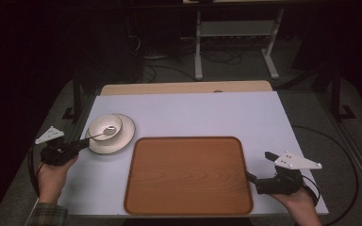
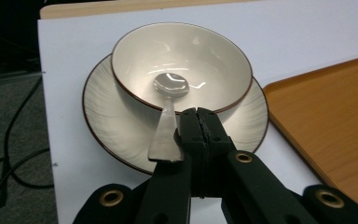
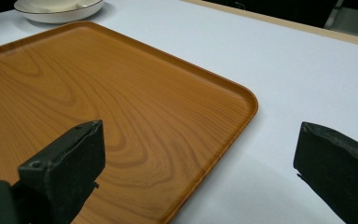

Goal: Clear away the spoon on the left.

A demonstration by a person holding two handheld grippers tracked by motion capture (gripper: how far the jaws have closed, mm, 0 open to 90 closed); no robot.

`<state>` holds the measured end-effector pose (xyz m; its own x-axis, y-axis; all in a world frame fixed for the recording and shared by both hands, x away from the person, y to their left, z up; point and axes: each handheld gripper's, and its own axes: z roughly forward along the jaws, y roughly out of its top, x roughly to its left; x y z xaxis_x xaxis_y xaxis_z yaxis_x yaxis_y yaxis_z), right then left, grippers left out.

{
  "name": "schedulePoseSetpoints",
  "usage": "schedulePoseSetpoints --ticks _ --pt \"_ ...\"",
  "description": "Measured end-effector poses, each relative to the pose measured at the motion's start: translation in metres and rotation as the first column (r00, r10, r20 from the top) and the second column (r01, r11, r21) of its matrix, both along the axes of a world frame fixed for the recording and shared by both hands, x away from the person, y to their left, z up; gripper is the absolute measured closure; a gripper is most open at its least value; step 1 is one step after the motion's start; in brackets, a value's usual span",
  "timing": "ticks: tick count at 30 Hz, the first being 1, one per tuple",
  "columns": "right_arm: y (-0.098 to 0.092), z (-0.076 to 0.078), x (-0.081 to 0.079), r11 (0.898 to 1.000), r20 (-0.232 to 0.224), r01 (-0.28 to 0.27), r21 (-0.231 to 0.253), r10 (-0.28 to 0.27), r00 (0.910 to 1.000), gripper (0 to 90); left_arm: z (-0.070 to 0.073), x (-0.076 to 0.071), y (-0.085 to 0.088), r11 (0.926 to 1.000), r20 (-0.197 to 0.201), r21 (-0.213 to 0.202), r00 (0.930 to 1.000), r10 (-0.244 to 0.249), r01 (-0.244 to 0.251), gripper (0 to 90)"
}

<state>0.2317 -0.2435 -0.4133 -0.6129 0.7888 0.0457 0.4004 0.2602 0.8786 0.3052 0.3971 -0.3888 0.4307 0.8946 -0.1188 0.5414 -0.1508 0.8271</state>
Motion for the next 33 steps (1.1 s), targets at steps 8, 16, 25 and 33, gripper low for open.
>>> schedulePoseSetpoints --ticks 8,16,25,33 --pt "0.0 0.0 0.0 1.0 -0.002 -0.002 -0.002 0.002 1.0 1.6 -0.003 0.007 0.004 0.9996 0.002 0.012 0.9997 0.025 -0.025 89.5" --pt "0.0 0.0 0.0 1.0 0.0 0.002 0.0 -0.002 1.0 1.6 -0.003 0.013 0.008 0.9988 0.015 0.012 0.9987 0.048 -0.048 89.4" --pt "0.0 -0.001 0.0 1.0 -0.003 0.004 -0.002 -0.004 1.0 1.6 -0.003 0.024 0.014 0.9978 0.025 0.006 0.9975 0.065 -0.065 89.5" --pt "0.001 -0.001 0.001 1.0 -0.005 0.008 -0.003 -0.008 1.0 1.6 -0.004 0.035 0.015 0.9965 0.021 0.022 0.9966 0.08 -0.08 89.5"
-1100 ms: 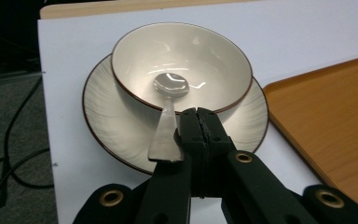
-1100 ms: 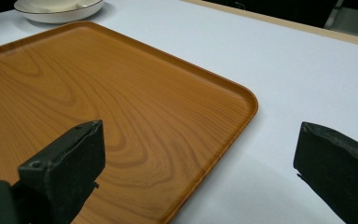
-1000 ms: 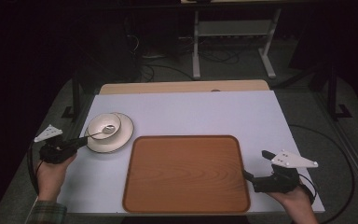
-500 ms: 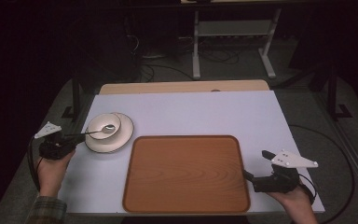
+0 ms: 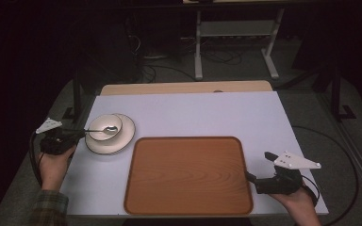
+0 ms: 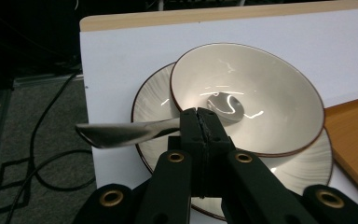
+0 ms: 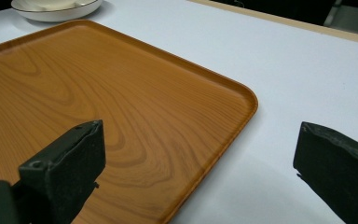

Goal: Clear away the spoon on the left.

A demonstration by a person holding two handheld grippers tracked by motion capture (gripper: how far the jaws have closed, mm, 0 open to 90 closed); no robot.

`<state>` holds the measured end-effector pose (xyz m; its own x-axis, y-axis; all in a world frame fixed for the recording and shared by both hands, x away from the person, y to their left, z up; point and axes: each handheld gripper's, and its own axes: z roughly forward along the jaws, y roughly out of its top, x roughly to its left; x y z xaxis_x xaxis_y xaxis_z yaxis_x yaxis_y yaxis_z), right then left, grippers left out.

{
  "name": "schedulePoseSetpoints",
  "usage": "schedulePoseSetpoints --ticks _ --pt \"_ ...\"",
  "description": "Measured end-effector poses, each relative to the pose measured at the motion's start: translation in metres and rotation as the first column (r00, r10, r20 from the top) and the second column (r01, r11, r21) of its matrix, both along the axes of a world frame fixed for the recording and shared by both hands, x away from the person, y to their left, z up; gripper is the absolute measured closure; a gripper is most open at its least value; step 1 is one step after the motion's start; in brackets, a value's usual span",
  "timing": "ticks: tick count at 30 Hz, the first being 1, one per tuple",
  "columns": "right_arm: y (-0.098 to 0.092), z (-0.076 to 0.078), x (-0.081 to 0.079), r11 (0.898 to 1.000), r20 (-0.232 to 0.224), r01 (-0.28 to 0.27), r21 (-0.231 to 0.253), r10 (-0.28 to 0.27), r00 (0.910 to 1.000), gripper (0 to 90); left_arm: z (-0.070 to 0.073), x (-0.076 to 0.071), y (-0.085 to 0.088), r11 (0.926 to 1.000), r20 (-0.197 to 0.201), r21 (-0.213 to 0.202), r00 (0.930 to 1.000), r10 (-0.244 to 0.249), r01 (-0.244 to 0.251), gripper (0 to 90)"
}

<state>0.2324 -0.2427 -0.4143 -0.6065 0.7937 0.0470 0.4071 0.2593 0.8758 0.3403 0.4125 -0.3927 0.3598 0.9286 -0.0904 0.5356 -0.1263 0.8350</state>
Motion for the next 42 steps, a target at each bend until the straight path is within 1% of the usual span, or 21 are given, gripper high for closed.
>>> schedulePoseSetpoints --ticks 6,10,14,24,29,33,35,42 --pt "-0.001 0.0 0.0 1.0 0.0 0.002 0.002 -0.002 1.0 1.6 0.001 0.008 0.002 0.9998 -0.004 0.014 0.9999 0.011 -0.011 89.4" --pt "0.0 -0.001 0.0 1.0 -0.002 0.003 0.003 -0.003 1.0 1.6 0.003 0.013 0.001 0.9996 0.001 0.025 0.9999 0.013 -0.013 89.4" --pt "0.0 -0.001 0.0 1.0 -0.003 0.005 0.003 -0.005 1.0 1.6 0.002 0.019 0.001 0.9994 -0.007 0.03 0.9998 0.019 -0.019 89.5" --pt "-0.001 -0.001 0.001 1.0 -0.005 0.006 0.002 -0.006 1.0 1.7 0.002 0.034 0.002 0.9993 -0.011 0.014 0.9994 0.033 -0.033 89.4" --pt "-0.001 -0.001 0.001 1.0 -0.007 0.007 0.002 -0.007 0.9999 1.6 0.003 0.04 0.004 0.999 -0.007 0.012 0.999 0.043 -0.043 89.5" --pt "0.0 -0.002 0.001 1.0 -0.007 0.009 0.001 -0.009 0.9999 1.7 0.005 0.044 0.004 0.9991 -0.001 0.008 0.9991 0.043 -0.043 89.4" --pt "0.0 -0.002 0.001 1.0 -0.007 0.009 0.0 -0.009 0.9999 1.7 0.005 0.047 0.004 0.9991 -0.005 0.008 0.9992 0.041 -0.041 89.5" --pt "-0.001 -0.002 0.001 1.0 -0.01 0.009 0.001 -0.009 0.9999 1.7 0.009 0.056 0.002 0.9988 0.004 0.003 0.9988 0.049 -0.049 89.5"
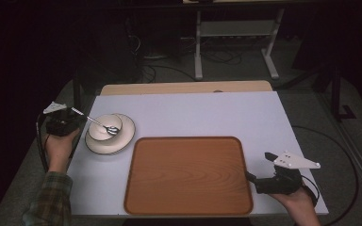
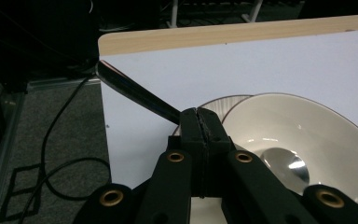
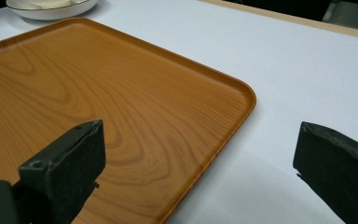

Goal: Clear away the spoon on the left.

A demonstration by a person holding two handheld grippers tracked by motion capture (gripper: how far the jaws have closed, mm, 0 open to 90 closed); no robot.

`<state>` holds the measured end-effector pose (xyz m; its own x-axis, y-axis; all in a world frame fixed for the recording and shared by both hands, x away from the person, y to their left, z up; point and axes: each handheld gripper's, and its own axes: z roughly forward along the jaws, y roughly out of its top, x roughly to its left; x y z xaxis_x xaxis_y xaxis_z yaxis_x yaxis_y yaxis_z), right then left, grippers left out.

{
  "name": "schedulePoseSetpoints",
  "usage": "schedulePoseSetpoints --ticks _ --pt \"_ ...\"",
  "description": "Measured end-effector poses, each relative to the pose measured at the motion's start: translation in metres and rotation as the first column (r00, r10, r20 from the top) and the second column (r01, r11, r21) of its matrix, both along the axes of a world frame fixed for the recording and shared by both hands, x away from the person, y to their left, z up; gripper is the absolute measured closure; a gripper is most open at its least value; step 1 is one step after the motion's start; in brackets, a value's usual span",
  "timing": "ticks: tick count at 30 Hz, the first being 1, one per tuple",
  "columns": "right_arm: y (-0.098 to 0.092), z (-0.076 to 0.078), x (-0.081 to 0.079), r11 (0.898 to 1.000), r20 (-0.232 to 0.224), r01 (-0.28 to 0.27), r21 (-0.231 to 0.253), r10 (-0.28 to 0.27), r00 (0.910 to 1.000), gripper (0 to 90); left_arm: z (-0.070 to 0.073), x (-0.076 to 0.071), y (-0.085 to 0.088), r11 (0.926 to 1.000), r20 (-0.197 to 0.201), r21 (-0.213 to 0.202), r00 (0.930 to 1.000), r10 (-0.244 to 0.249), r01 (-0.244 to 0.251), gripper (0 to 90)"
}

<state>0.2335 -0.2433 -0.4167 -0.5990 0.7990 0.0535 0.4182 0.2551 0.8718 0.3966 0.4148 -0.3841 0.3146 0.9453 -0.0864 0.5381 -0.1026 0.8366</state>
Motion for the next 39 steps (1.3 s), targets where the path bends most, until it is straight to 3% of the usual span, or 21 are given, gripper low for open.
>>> schedulePoseSetpoints --ticks 7,13,17,19,21,25,33,39 --pt "-0.001 0.0 0.0 1.0 0.0 0.003 0.003 -0.003 1.0 1.7 0.002 -0.006 0.0 0.9997 0.018 -0.019 0.9998 0.012 -0.012 88.4" --pt "0.0 0.0 0.0 1.0 0.0 0.002 0.001 -0.002 1.0 1.8 0.005 -0.018 0.001 0.9978 0.015 -0.059 0.9994 0.032 -0.031 70.4" --pt "0.0 0.0 -0.001 1.0 0.0 0.003 0.001 -0.003 1.0 1.8 0.003 -0.025 0.004 0.9961 0.01 -0.071 0.9986 0.052 -0.052 50.2" --pt "0.0 0.0 -0.001 1.0 0.003 0.001 0.001 -0.001 1.0 1.8 0.001 -0.028 0.005 0.9942 0.013 -0.087 0.9979 0.064 -0.062 44.9" --pt "-0.001 0.0 -0.001 1.0 0.004 0.001 0.002 -0.001 1.0 1.8 -0.001 -0.028 0.006 0.9934 -0.003 -0.094 0.9979 0.065 -0.065 37.5" --pt "0.0 0.0 -0.001 1.0 0.003 -0.001 0.0 0.001 1.0 1.8 -0.005 -0.022 0.004 0.9928 0.007 -0.096 0.9974 0.072 -0.071 29.0" --pt "0.001 0.0 0.0 1.0 -0.002 0.001 -0.003 -0.001 1.0 1.8 -0.016 -0.003 -0.01 0.9934 0.027 -0.098 0.9977 0.062 -0.059 22.9" --pt "0.0 0.0 0.0 1.0 -0.001 0.0 -0.003 0.0 1.0 1.8 -0.02 0.004 -0.014 0.9947 0.028 -0.081 0.9974 0.066 -0.063 26.8"
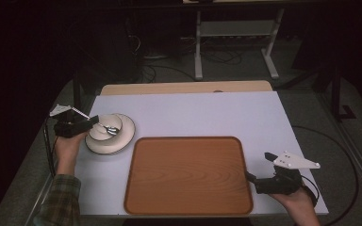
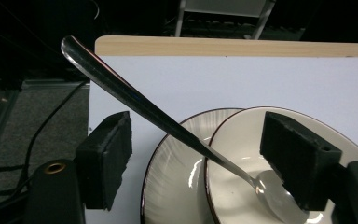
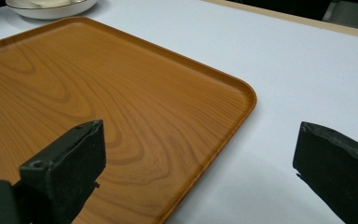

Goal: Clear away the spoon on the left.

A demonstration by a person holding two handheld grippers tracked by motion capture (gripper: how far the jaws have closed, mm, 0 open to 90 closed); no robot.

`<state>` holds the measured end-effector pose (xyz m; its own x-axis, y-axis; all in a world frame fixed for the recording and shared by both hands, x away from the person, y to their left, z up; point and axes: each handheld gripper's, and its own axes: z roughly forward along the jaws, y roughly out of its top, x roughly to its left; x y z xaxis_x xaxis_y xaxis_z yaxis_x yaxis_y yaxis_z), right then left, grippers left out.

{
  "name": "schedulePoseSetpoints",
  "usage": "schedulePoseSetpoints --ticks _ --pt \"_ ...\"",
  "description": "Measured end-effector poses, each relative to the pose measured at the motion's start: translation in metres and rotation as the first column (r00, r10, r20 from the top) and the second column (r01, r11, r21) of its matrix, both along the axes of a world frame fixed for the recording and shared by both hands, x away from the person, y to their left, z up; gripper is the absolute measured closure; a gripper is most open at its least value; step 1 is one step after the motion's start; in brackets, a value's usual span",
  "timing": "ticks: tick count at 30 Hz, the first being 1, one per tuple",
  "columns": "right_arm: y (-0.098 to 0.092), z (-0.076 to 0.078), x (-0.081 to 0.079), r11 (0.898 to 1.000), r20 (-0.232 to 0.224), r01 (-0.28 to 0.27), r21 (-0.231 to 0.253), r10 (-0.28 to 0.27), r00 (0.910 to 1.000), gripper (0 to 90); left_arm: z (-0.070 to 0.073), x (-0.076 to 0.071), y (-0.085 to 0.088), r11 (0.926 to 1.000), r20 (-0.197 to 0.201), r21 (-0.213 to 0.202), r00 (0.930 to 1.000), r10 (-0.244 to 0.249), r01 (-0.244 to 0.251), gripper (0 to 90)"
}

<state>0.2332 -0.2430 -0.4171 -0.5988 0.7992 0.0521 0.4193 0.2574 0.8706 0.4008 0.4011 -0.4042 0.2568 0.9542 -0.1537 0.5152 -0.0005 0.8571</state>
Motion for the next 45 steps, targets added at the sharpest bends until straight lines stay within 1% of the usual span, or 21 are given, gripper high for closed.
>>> schedulePoseSetpoints --ticks 2,5,8,10,12,15,19,21,24,30,36,39,44,45 --pt "0.0 0.0 0.0 1.0 -0.001 -0.001 -0.001 0.001 1.0 1.8 -0.002 0.001 0.001 0.9999 -0.007 -0.011 1.0 -0.003 0.003 29.1" --pt "0.0 -0.001 0.0 1.0 -0.002 -0.004 -0.004 0.004 1.0 1.8 -0.004 0.002 0.0 0.9998 -0.013 -0.017 0.9999 -0.008 0.008 34.8" --pt "0.0 0.0 0.0 1.0 -0.002 -0.003 -0.003 0.002 1.0 1.8 -0.006 0.003 -0.002 0.9998 -0.019 -0.01 0.9997 -0.016 0.016 40.7" --pt "0.0 0.0 0.0 1.0 -0.001 -0.002 -0.005 0.002 1.0 1.8 -0.007 0.003 -0.002 0.9997 -0.023 -0.018 0.9996 -0.016 0.016 44.0" --pt "0.0 0.0 0.0 1.0 -0.001 -0.001 -0.005 0.001 1.0 1.8 -0.006 0.003 -0.003 0.9998 -0.024 -0.01 0.9996 -0.015 0.015 48.8" --pt "0.0 0.0 0.0 1.0 -0.002 -0.002 -0.007 0.002 1.0 1.8 -0.006 0.003 -0.002 0.9998 -0.022 -0.014 0.9997 -0.013 0.013 52.1" --pt "0.0 -0.001 0.0 1.0 -0.003 -0.005 -0.009 0.005 1.0 1.8 -0.007 0.002 -0.001 0.9998 -0.022 -0.015 0.9997 -0.009 0.008 56.2" --pt "-0.001 0.0 0.0 1.0 -0.003 -0.004 -0.008 0.004 1.0 1.8 -0.007 0.002 0.0 0.9997 -0.021 -0.021 0.9997 -0.009 0.009 56.9" --pt "-0.001 0.0 0.0 1.0 -0.003 -0.004 -0.008 0.004 1.0 1.8 -0.007 0.001 0.001 0.9999 -0.026 -0.014 0.9996 -0.008 0.008 59.9" --pt "-0.001 0.0 0.0 1.0 0.0 -0.003 -0.006 0.003 1.0 1.8 -0.004 -0.001 0.001 0.9999 -0.02 -0.009 0.9998 -0.006 0.006 63.9" --pt "-0.001 0.0 0.0 1.0 0.002 -0.001 -0.006 0.001 1.0 1.8 0.0 -0.004 0.0 0.9999 -0.001 -0.01 1.0 -0.003 0.003 68.3" --pt "-0.002 0.0 0.0 1.0 0.004 0.0 -0.005 0.0 1.0 1.8 0.002 -0.005 0.0 0.9998 0.007 -0.019 1.0 -0.006 0.006 69.9" --pt "-0.002 0.0 0.0 1.0 0.004 -0.001 -0.005 0.001 1.0 1.8 0.008 -0.007 -0.003 0.9994 0.026 -0.029 0.9994 -0.02 0.021 73.4" --pt "-0.002 0.001 0.0 1.0 0.004 -0.001 -0.006 0.001 1.0 1.8 0.009 -0.007 -0.003 0.9993 0.028 -0.026 0.9993 -0.026 0.027 74.1"
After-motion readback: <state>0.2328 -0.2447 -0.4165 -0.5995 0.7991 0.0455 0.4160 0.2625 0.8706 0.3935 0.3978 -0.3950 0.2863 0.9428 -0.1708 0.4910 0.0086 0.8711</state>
